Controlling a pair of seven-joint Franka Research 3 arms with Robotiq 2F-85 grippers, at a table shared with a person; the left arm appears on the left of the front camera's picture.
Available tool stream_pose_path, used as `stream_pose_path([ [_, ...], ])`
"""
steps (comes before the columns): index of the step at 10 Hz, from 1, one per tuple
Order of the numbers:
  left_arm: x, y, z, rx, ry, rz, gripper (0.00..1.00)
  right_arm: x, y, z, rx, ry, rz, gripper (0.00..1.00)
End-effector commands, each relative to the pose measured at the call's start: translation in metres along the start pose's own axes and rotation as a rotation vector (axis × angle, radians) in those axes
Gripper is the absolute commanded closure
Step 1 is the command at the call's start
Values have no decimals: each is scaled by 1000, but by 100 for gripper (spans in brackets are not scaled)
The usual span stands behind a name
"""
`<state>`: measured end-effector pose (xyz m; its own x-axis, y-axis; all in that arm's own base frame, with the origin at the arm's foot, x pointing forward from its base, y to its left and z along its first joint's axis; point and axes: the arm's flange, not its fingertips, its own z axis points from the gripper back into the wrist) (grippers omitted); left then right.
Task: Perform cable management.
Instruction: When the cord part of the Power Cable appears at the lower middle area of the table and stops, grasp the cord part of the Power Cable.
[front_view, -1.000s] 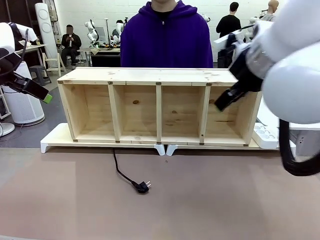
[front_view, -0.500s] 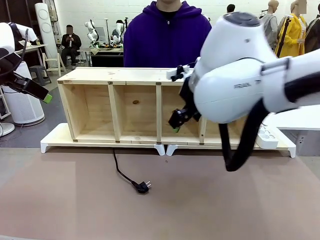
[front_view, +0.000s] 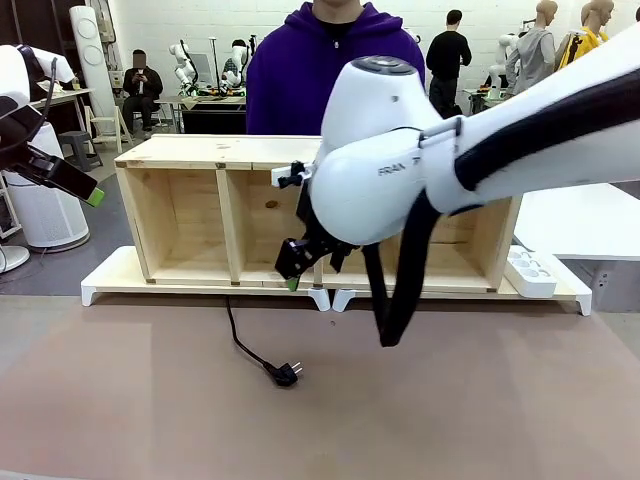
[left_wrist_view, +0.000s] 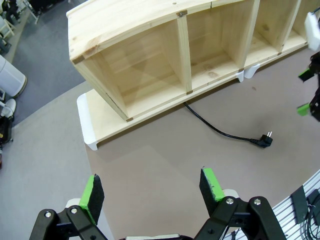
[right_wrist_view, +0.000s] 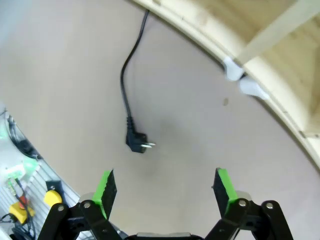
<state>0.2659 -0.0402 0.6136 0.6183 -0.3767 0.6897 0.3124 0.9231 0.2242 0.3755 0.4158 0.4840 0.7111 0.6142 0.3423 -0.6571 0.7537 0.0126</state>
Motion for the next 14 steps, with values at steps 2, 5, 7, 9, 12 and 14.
stream_pose_path([
  [2,2,1,-2,3,-11,4,0,22,11,-17,86,61,-39,0],
  [5,2,1,-2,3,-11,4,0,23,15,-27,100,83,-19,0],
  [7,2,1,-2,3,-11,4,0,22,14,-29,70,63,-17,0],
  [9,2,1,-2,3,-11,4,0,22,14,-29,70,63,-17,0],
  [12,2,1,-2,3,-11,4,0,22,14,-29,70,63,-17,0],
  [14,2,1,-2,3,-11,4,0,30,13,-46,92,119,2,0],
])
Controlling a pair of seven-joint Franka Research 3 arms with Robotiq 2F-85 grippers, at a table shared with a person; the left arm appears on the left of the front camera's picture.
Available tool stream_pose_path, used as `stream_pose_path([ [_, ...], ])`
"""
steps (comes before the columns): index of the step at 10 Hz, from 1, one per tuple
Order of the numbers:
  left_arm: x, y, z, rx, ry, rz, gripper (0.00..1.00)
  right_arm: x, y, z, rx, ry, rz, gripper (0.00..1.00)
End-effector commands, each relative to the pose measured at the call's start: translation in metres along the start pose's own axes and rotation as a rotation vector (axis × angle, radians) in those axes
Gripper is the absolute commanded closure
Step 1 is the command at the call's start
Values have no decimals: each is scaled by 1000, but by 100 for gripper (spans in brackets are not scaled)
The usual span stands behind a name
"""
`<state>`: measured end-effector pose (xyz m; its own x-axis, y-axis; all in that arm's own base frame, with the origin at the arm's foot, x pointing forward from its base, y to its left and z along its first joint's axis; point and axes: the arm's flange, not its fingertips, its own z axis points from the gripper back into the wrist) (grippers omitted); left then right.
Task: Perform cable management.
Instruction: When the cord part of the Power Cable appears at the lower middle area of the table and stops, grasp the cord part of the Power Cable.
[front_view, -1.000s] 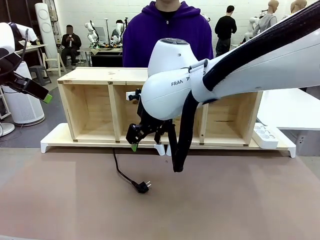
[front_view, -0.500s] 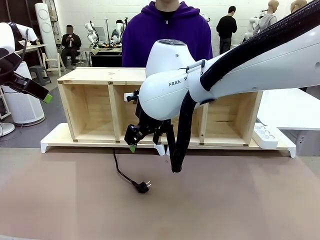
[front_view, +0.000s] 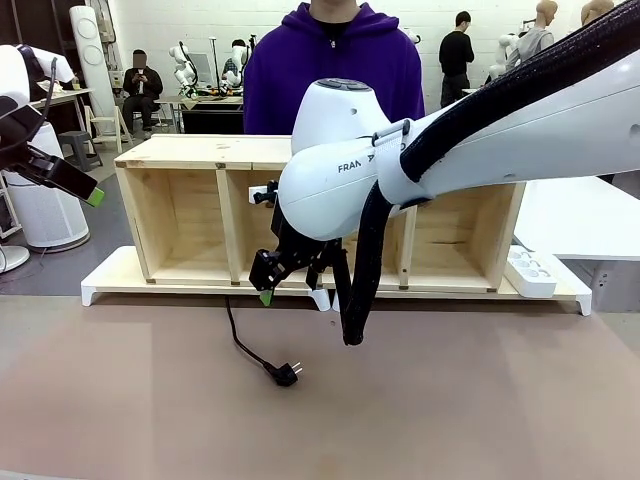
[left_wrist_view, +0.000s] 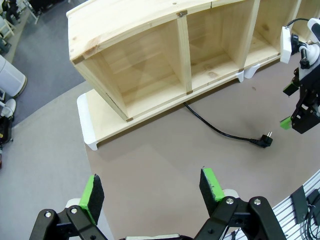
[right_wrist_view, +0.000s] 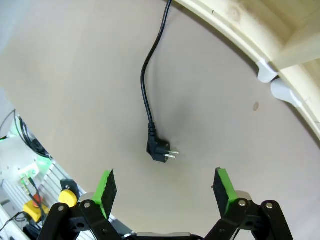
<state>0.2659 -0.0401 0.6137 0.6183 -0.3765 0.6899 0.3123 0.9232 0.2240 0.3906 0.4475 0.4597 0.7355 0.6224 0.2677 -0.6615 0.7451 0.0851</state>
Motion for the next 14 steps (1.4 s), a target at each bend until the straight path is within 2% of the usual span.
stream_pose_path([
  [1,2,1,-2,3,-11,4,0,18,1,-38,45,96,36,0],
  [4,2,1,-2,3,-11,4,0,16,4,-91,147,168,71,0],
  [6,2,1,-2,3,-11,4,0,11,4,-115,172,214,75,0],
  [8,2,1,-2,3,-11,4,0,11,7,-134,153,246,100,0],
  [14,2,1,-2,3,-11,4,0,22,23,-170,-6,238,120,0],
])
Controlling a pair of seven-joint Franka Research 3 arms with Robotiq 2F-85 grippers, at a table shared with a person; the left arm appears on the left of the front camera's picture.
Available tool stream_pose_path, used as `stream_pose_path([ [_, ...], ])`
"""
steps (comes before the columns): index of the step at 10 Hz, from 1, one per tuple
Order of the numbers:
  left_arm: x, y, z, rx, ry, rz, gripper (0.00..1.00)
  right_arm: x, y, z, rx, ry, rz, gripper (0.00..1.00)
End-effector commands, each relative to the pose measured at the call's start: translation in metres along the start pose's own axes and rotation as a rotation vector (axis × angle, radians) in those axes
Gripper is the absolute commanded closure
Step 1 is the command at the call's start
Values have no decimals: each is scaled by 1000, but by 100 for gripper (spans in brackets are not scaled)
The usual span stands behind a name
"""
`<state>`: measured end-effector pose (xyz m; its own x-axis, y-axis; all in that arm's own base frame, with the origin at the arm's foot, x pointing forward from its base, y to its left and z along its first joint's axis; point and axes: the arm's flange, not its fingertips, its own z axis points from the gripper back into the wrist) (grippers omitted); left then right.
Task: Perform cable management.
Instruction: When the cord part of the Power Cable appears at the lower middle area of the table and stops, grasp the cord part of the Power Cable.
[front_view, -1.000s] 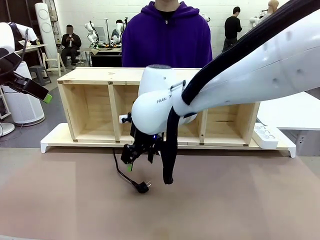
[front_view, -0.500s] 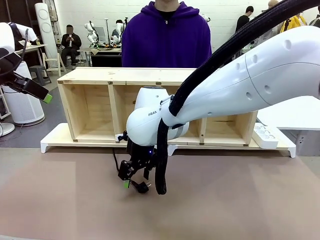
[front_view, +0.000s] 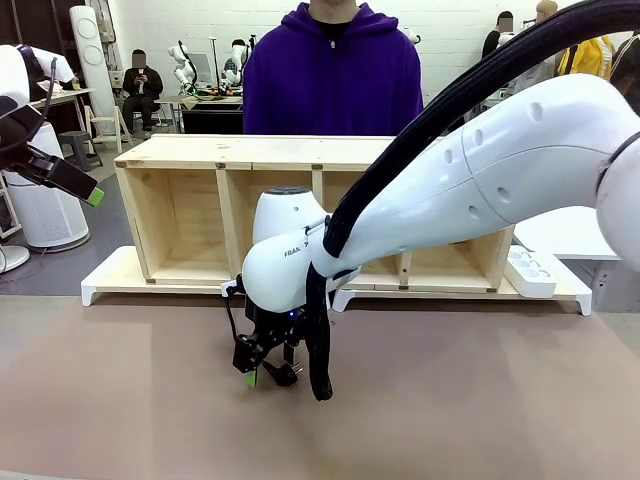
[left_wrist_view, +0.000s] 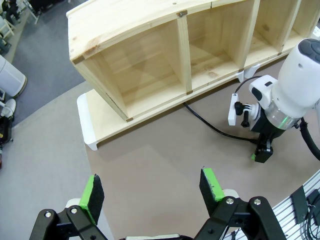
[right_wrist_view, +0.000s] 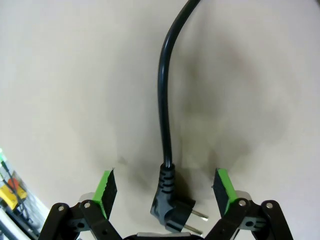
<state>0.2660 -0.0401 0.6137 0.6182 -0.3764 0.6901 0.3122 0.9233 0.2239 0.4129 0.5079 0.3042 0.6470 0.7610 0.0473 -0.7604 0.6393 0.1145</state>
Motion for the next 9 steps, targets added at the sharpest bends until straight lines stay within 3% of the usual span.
stream_pose_path([
  [1,2,0,-2,3,-11,4,0,10,4,0,-69,0,-22,12],
  [9,2,0,-2,3,-11,4,0,11,6,3,-88,19,-75,92],
])
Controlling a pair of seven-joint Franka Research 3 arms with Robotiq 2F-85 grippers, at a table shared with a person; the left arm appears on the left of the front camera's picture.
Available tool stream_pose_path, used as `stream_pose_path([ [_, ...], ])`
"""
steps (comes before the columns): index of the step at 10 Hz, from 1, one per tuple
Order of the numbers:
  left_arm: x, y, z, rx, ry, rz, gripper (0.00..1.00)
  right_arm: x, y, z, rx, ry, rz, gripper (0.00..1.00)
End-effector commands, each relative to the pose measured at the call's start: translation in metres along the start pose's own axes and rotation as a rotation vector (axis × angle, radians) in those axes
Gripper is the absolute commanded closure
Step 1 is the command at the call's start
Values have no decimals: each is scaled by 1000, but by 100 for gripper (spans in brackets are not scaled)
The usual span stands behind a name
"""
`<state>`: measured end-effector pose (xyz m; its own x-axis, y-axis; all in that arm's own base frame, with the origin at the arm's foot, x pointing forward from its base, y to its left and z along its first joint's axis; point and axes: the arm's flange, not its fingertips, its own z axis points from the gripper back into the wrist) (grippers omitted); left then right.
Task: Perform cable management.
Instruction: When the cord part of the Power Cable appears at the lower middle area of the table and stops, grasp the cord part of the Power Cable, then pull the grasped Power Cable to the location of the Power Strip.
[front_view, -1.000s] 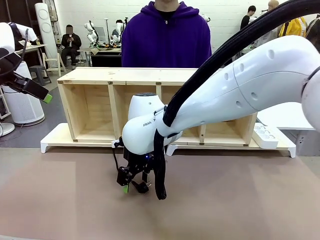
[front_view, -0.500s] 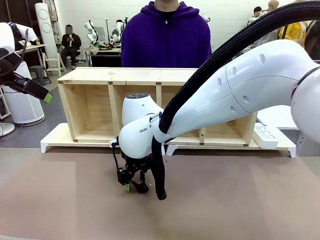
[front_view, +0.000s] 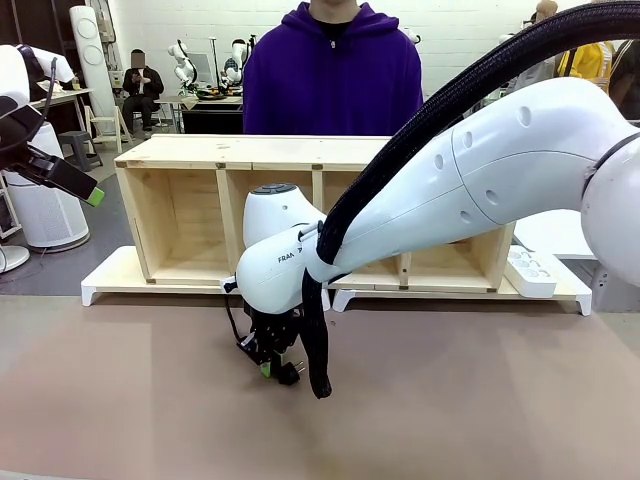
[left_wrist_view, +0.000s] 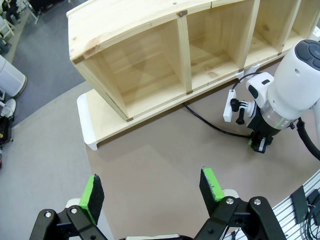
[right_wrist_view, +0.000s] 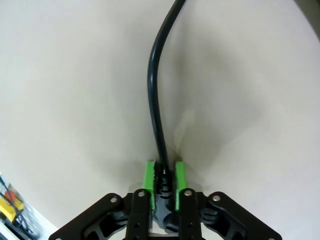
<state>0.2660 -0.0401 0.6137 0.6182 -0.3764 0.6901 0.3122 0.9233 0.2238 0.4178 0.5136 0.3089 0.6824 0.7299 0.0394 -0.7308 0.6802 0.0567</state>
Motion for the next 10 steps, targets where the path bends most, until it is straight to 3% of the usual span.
stream_pose_path([
  [1,2,0,-2,3,-11,4,0,3,5,-2,-26,17,-30,99],
  [10,2,0,-2,3,-11,4,0,0,0,0,0,2,-12,96],
])
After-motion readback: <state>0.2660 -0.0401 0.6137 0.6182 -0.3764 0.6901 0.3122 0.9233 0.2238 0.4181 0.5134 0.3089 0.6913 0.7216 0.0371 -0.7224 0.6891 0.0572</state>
